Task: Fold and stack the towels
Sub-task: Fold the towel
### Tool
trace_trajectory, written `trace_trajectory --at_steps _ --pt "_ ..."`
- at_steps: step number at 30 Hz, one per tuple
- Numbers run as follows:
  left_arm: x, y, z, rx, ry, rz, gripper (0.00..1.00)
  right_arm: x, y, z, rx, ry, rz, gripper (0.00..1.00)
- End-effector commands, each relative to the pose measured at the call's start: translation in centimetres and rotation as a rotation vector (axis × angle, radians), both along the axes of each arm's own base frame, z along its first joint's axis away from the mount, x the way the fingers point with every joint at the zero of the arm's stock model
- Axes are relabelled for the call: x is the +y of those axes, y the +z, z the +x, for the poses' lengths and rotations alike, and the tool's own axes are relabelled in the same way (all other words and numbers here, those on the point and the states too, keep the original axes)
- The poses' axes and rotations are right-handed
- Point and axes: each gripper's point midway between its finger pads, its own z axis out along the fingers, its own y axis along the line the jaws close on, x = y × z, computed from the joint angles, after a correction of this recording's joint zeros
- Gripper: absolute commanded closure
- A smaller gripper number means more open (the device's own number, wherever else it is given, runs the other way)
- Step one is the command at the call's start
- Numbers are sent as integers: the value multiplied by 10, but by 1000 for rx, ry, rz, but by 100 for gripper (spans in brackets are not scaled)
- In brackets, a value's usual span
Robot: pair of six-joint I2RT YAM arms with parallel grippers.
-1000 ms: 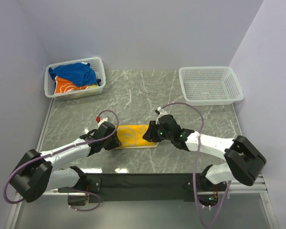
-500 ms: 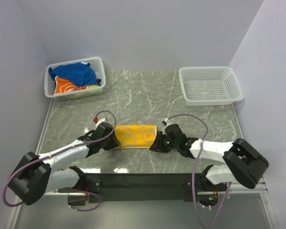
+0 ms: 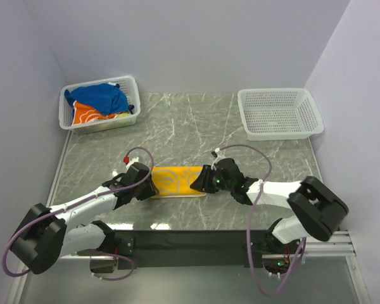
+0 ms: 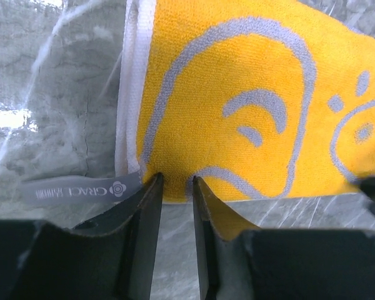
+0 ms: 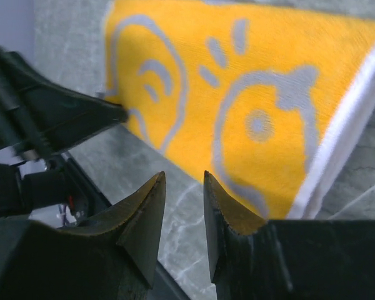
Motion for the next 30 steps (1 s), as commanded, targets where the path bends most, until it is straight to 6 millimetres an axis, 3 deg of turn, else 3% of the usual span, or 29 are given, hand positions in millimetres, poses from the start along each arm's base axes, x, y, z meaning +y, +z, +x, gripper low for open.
trace_trajectory --at_steps 1,3,6,10,13,14,16,17,22,25,26,28,29,30 --pt "4 -11 -5 26 15 2 68 -7 -26 -4 103 -48 34 62" --pt "7 -15 -7 37 27 -1 69 -23 -49 -16 177 -73 27 62" --pt "15 -16 -6 36 61 -13 72 -43 -67 -30 246 -112 35 62" --pt "22 -16 -6 32 89 -29 72 -52 -62 -29 245 -132 97 62" --pt "19 -11 -5 26 72 -41 70 -45 -44 -21 184 -94 105 62" --pt "18 -10 -5 25 65 -39 69 -40 -26 -11 129 -89 131 62" --pt "17 -9 -4 25 56 -40 69 -40 -14 -1 78 -95 112 62" --pt "16 -8 -4 23 53 -40 69 -34 6 9 27 -90 134 62" --pt "15 -6 -3 15 44 -47 67 -22 35 42 -69 -99 142 62" --pt "17 -8 -3 17 49 -37 68 -15 30 62 -66 -127 148 63" --pt "17 -8 -4 20 52 -37 68 -17 13 65 -36 -145 128 63" --pt "20 -13 -7 28 57 -31 68 -19 8 78 -32 -196 167 63" --pt "21 -14 -7 28 72 -29 69 -23 -15 76 20 -210 151 63" --pt "25 -18 -9 36 83 -23 69 -26 -23 78 38 -223 158 63"
